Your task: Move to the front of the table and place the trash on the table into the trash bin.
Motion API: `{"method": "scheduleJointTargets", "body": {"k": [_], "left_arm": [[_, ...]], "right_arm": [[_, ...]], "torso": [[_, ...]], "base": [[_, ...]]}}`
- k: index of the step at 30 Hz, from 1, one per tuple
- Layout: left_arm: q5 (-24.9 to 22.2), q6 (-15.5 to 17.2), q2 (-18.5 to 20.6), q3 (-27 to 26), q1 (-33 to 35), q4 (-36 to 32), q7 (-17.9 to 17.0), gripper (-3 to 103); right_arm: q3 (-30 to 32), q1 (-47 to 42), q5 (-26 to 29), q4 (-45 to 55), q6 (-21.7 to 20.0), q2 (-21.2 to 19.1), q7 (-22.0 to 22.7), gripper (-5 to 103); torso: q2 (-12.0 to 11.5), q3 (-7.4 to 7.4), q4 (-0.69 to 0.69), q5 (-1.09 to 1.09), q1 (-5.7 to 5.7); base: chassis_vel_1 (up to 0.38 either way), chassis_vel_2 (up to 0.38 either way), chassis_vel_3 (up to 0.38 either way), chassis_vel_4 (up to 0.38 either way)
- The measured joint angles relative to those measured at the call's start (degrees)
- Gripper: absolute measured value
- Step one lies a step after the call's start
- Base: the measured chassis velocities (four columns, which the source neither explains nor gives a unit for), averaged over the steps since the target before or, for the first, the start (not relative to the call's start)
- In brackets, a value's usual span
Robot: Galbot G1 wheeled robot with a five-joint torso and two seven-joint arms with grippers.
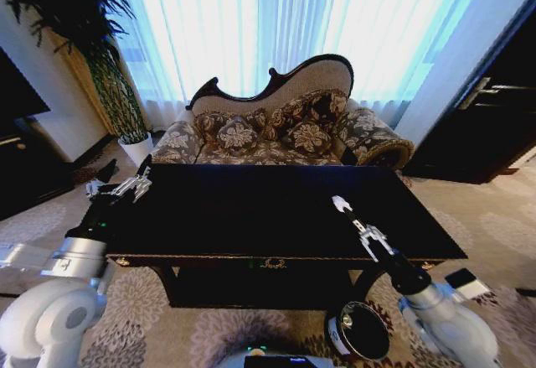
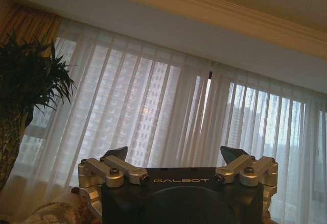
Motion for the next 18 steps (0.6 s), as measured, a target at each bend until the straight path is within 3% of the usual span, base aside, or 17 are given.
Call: {"method": "scheduleJointTargets", "body": {"k": [4,6,9,12,18], "left_arm": [[-0.2,0.0,-0.2,-1.7,1.2,0.0,0.0,100],[-0.2,0.0,-0.3,-1.8,1.3,0.0,0.0,100],[-0.1,0.0,-0.3,-1.6,1.3,0.0,-0.1,100],[0.0,0.0,-0.3,-1.2,1.3,0.0,-0.1,100],[0.3,0.0,-0.3,-0.9,1.1,0.0,-0.2,100]], "right_arm": [[1.5,1.2,-0.1,-10.1,-1.3,1.5,-10.6,0],[1.7,1.6,-0.2,-11.8,-1.9,1.7,-12.1,0],[3.6,2.6,-1.3,-19.4,-4.6,2.6,-20.0,0],[4.2,2.9,-2.0,-23.1,-5.1,2.8,-22.9,0],[6.0,4.3,-4.5,-34.2,-9.3,2.9,-34.3,0]], "torso": [[0.0,0.0,0.0,0.01,0.0],[0.0,0.0,0.0,0.01,0.0],[0.0,0.0,-0.01,-0.01,0.0],[0.0,0.0,-0.01,0.0,0.0],[0.0,0.0,-0.01,0.01,0.0]], "base": [[0.0,0.0,0.0,0.0],[0.0,0.0,0.0,0.0],[0.0,0.0,0.0,0.0],[0.0,0.0,0.0,0.0],[0.0,0.0,0.0,0.0]]}}
